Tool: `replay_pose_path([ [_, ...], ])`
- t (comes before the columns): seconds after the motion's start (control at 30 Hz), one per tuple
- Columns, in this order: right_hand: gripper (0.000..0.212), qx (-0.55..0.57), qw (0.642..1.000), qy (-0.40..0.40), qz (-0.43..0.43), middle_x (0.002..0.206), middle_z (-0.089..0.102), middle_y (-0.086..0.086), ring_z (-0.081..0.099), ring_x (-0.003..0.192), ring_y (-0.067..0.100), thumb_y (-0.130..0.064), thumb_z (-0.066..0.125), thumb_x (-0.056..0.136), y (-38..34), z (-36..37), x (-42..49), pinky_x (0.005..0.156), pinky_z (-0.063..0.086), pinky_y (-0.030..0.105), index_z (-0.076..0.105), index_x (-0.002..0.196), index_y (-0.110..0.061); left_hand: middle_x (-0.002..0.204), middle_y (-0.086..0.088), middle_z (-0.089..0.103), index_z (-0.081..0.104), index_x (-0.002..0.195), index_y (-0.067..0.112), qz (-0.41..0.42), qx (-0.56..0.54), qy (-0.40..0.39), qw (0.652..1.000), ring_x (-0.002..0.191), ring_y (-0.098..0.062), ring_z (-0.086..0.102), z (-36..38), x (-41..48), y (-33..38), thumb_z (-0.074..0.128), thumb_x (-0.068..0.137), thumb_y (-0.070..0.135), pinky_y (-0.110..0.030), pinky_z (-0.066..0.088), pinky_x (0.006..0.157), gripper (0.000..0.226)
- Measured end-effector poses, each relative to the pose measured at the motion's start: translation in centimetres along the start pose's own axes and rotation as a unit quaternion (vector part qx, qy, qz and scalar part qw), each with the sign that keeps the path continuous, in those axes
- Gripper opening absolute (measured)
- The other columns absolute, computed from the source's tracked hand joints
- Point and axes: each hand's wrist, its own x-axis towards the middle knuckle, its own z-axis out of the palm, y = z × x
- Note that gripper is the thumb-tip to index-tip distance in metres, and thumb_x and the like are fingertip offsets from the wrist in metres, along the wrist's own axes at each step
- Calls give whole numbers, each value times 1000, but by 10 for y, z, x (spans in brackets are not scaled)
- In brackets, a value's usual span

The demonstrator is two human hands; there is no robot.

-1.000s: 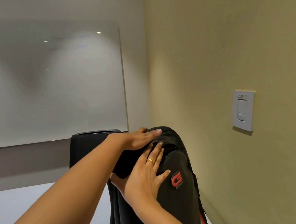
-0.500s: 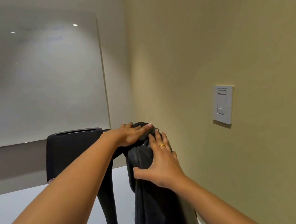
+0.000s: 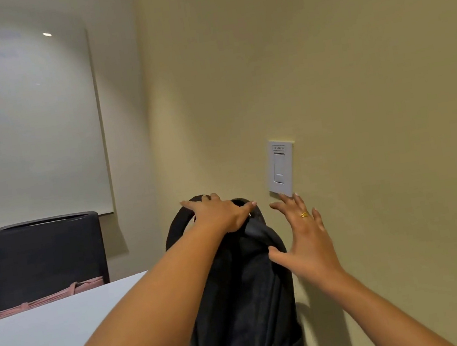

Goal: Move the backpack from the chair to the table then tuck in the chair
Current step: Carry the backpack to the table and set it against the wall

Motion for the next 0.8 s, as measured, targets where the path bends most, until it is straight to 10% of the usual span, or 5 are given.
replay_pose_path([
  [0.37, 54, -104, 994, 8, 27, 149, 34, 0, 15, 141, 13, -10, 50, 87, 47, -3, -19, 110, 1, 22, 35, 139, -16, 157, -6, 5, 20, 144, 22, 89, -251, 120, 956, 142, -35, -10, 50, 22, 60, 22, 86, 67, -59, 9, 111, 73],
  [0.63, 67, -127, 991, -12, 25, 154, 12, -1, 6, 142, 13, -17, 52, 88, 19, 16, -37, 113, -13, 25, 18, 145, -13, 155, -2, 19, 29, 141, 24, 116, -303, 247, 913, 144, -22, 5, 71, 26, 54, 25, 94, 49, -47, 14, 114, 53],
  [0.8, 79, -253, 963, -47, -84, 138, 49, 6, 41, 130, 20, -19, 82, 57, -16, 31, -39, 104, 33, 42, 51, 129, -15, 156, -6, 15, 23, 143, 20, 84, -284, 294, 909, 144, -21, 10, 94, 22, 16, 33, 97, 34, -52, 13, 112, 50],
])
